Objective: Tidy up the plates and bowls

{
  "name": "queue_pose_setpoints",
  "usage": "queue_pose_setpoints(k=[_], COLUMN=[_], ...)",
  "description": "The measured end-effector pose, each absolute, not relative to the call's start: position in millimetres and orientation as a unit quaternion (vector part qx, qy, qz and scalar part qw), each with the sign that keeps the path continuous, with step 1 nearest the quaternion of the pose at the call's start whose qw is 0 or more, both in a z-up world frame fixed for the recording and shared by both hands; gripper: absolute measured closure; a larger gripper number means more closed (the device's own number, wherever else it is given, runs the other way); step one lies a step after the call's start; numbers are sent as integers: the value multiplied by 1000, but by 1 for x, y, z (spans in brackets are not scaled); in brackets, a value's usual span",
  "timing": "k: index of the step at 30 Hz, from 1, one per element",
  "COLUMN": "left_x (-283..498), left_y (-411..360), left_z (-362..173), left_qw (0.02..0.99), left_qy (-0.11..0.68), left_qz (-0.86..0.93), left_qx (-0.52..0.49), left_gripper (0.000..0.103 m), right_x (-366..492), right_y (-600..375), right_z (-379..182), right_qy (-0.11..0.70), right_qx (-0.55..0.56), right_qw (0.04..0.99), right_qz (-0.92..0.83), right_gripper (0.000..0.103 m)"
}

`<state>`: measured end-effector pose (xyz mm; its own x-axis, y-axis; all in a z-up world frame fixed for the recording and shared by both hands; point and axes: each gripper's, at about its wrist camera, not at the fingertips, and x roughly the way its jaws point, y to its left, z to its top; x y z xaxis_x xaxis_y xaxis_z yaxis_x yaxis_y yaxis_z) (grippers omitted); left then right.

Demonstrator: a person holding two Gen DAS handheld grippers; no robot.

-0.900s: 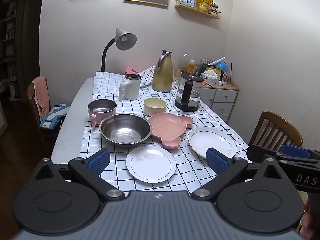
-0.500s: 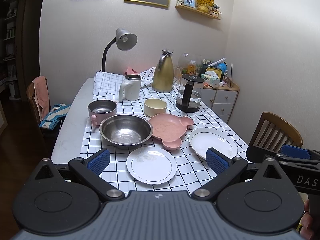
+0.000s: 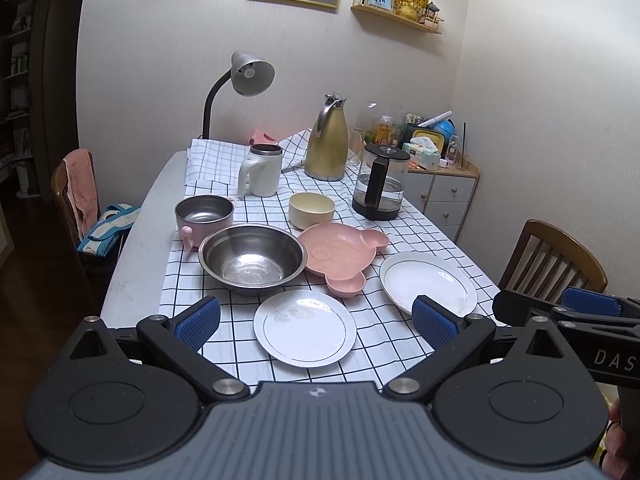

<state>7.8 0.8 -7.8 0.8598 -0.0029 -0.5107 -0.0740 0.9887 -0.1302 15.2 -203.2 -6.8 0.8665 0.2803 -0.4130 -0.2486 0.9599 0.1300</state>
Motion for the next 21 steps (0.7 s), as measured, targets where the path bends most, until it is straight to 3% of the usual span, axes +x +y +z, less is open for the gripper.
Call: queue_pose_setpoints(k=[21], left_x=[41], left_y=[-13], left_z=[-13], left_qw=[955], left_qy=[284], left_qz=[18], left_qx=[-88], left_gripper=[0], right_x=[41], right_y=[-213], right_z=[-11], right_qy=[229], right_qx=[32], right_qw=[960], right_qz=[157], right_gripper=[1])
